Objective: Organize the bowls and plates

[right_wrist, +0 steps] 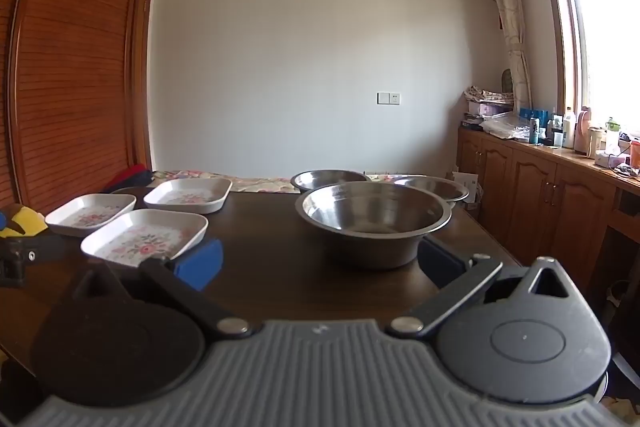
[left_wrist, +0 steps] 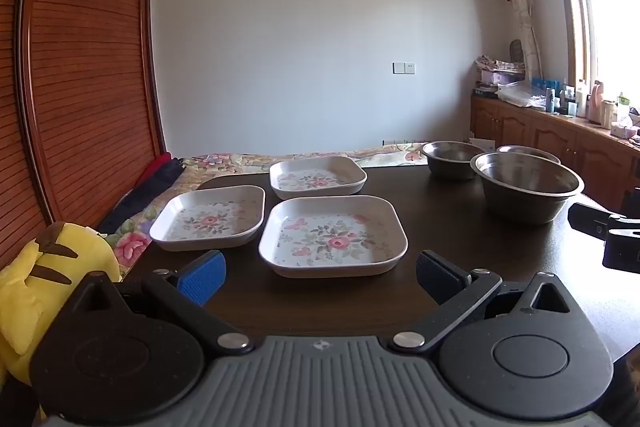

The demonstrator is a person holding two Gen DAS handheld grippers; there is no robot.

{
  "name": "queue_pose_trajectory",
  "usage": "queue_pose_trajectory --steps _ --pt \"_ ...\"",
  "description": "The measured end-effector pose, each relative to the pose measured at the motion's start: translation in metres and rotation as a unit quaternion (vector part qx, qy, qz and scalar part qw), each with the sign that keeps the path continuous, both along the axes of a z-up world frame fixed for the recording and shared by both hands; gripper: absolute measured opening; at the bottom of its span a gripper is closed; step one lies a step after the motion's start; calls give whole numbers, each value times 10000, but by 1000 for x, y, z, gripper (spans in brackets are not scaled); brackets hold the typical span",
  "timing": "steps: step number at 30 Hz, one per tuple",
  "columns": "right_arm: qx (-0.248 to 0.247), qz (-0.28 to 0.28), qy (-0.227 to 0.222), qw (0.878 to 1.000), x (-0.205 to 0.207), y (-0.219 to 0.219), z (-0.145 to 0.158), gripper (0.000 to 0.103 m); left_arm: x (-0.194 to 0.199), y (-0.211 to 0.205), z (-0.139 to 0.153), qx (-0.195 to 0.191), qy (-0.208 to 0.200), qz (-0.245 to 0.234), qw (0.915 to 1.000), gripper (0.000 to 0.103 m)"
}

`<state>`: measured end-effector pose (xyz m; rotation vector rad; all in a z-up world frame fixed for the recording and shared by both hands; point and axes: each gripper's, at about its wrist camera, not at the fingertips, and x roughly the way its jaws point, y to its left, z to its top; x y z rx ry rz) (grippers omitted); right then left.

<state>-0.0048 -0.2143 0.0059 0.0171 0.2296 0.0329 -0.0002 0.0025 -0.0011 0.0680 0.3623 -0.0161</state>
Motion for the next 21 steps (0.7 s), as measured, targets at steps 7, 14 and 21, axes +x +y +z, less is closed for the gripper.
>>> queue_pose_trajectory --steps 7,14,21 --pt "-4 -14 -15 10000 -5 0 3 103 -2 -2 2 14 38 -31 10000 103" --pt "-21 -15 -4 10000 -2 -2 1 103 1 -2 -1 4 81 -71 9999 103" --pt "-9 -18 -9 10000 0 -4 -2 103 1 -1 -2 24 82 -55 9999 103"
